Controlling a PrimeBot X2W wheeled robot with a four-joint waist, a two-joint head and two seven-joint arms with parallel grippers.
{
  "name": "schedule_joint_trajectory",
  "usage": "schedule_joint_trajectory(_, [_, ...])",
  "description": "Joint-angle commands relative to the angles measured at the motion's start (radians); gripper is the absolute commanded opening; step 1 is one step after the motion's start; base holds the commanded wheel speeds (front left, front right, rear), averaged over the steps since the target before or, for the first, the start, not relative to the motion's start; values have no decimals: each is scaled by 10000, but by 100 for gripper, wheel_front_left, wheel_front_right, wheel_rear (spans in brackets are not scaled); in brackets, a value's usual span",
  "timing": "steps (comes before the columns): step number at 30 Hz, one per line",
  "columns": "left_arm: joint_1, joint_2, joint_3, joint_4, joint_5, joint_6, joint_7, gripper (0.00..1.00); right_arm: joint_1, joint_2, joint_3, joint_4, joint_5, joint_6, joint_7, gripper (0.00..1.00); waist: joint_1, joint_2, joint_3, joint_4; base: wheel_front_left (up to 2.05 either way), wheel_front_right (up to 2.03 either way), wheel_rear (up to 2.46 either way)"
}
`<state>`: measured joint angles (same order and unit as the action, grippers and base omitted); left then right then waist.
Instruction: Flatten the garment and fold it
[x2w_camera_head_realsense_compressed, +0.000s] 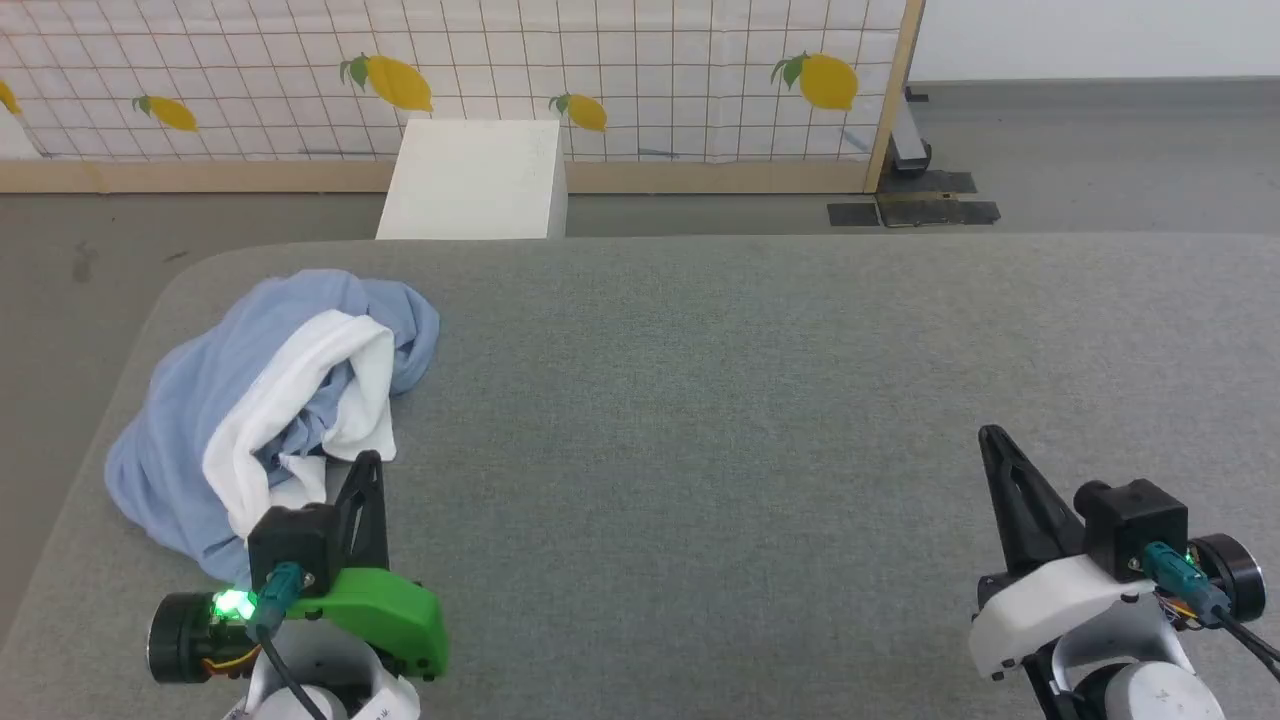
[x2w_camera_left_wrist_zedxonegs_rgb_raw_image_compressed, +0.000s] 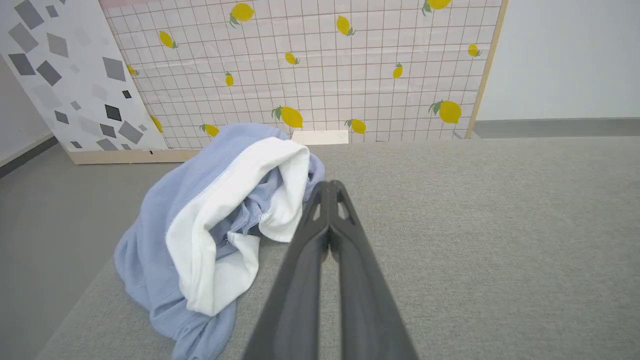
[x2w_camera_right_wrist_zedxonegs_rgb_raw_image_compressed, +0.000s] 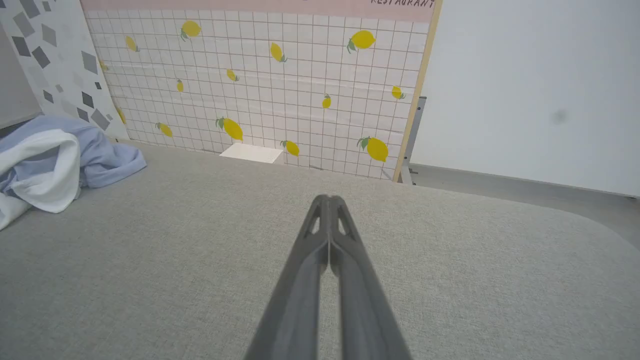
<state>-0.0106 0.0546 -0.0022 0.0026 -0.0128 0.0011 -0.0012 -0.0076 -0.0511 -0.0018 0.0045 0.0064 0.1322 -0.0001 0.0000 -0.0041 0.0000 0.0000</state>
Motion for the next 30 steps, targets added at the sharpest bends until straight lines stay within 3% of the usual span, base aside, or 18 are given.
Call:
schedule_joint_trajectory(1, [106, -43, 22, -26, 128, -11, 12, 0, 76, 9, 18, -45, -64, -15, 1, 0, 0, 41, 0, 0, 0, 0, 0])
schedule_joint_trajectory(30, [106, -43, 22, -26, 128, -11, 12, 0, 76, 9, 18, -45, -64, -15, 1, 0, 0, 41, 0, 0, 0, 0, 0])
